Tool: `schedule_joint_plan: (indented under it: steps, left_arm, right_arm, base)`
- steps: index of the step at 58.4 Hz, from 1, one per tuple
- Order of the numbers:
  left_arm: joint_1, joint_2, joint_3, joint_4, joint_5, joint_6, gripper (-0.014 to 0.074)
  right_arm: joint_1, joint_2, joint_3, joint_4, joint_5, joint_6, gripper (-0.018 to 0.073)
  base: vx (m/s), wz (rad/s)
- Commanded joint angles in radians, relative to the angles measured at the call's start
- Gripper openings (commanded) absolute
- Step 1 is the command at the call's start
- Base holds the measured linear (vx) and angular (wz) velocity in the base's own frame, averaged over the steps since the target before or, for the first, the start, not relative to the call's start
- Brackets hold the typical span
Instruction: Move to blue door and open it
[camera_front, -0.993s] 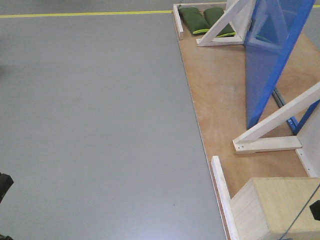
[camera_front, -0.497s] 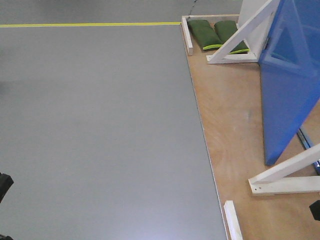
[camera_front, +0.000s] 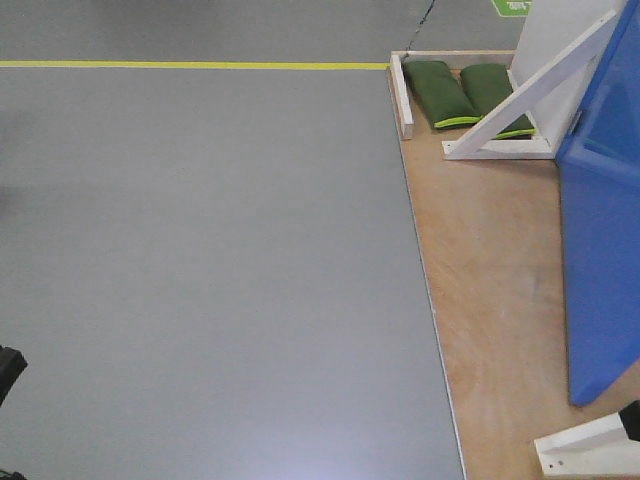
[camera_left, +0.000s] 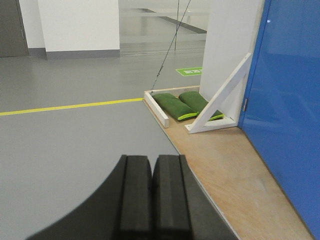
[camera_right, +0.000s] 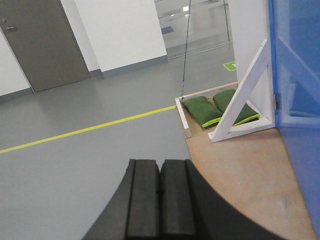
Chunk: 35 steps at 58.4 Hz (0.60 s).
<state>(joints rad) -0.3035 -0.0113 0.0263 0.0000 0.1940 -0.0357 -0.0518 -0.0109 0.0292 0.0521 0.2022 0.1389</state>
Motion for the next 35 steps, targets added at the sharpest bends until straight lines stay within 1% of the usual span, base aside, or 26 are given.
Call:
schedule_joint_plan:
  steps: [1, 20, 35]
  left_arm:
    - [-0.003, -0.013, -0.025, -0.006, -0.081, -0.006, 0.0073]
    - [-0.003, -0.013, -0.025, -0.006, -0.081, -0.006, 0.0073]
    - [-0.003, -0.013, -0.025, -0.006, -0.081, -0.006, 0.0073]
  right_arm:
    - [0.000, -0.013, 0.003, -0.003, -0.081, -0.002, -0.0001]
    - [0.000, -0.013, 0.003, -0.003, -0.083, -0.002, -0.0001]
    - [0.000, -0.013, 0.003, -0.003, -0.083, -0.002, -0.0001]
  base:
    - [0.35, 0.02]
    - [0.32, -0.04]
    - [0.24, -0.09]
